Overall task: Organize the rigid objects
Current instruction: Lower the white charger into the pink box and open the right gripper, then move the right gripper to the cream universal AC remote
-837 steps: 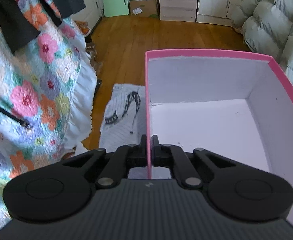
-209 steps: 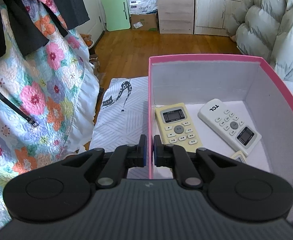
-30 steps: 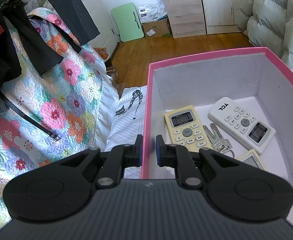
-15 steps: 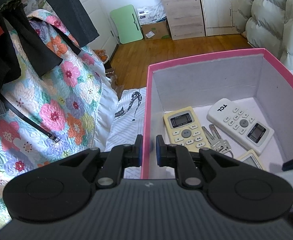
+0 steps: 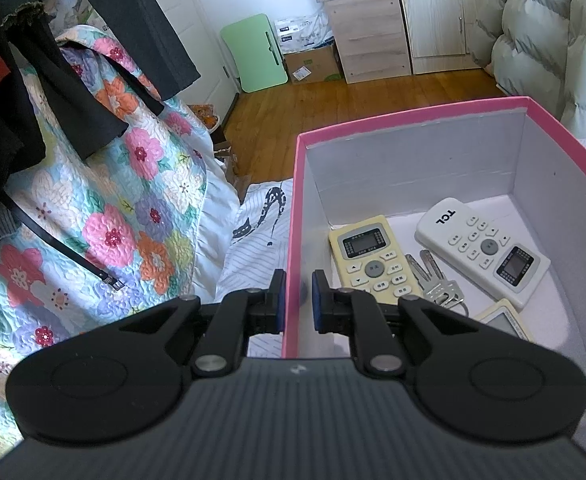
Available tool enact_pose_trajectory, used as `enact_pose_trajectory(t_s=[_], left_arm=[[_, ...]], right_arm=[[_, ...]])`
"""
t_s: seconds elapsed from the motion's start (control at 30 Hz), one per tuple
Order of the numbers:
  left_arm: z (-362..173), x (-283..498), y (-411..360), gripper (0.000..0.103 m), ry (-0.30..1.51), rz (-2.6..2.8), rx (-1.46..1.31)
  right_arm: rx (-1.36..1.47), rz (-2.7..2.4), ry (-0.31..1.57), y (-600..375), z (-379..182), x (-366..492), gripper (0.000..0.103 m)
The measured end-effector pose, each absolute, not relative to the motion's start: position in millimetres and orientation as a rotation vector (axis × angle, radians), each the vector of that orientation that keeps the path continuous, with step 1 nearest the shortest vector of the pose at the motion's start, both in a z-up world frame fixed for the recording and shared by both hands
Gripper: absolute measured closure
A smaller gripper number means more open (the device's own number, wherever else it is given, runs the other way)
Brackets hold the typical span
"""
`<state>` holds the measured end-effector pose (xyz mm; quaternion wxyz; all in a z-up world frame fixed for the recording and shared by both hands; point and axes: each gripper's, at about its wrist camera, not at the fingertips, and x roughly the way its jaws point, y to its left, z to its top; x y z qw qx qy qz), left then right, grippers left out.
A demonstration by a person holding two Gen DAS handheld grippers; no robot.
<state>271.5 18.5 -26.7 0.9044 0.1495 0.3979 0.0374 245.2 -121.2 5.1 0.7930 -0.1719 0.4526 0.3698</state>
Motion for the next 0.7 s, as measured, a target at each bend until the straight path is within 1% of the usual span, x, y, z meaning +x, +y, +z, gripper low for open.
enact_pose_trajectory(t_s=[0.1, 0.2, 0.3, 0.43, 0.57, 0.67, 0.7], left_arm=[[-27, 271, 19, 0.091, 0.822, 0.08, 0.316], [-27, 269, 18, 0.091, 0.822, 0.081, 0.324], [-26, 268, 20, 0.091, 0.823, 0.078, 0.321], [-26, 270, 20, 0.091, 0.824, 0.078, 0.322], [-27, 272, 19, 0.091, 0.832, 0.085, 0.339], [-27, 272, 20, 0.091, 0.835, 0.087, 0.343], [-27, 272, 20, 0.091, 0.835, 0.087, 0.343]], right_arm=[[-0.274, 0.717, 0.876, -159, 33, 231, 0.049], [-0.235, 0.636, 0.848, -194, 48, 217, 0.049], [-0.211, 0.564, 0.824, -226, 51, 204, 0.049], [-0.173, 0.481, 0.816, -261, 46, 191, 0.049], [-0.131, 0.423, 0.79, -289, 28, 193, 0.048], [-0.143, 0.399, 0.74, -303, 9, 204, 0.046], [-0.164, 0.395, 0.725, -307, -1, 212, 0.044]])
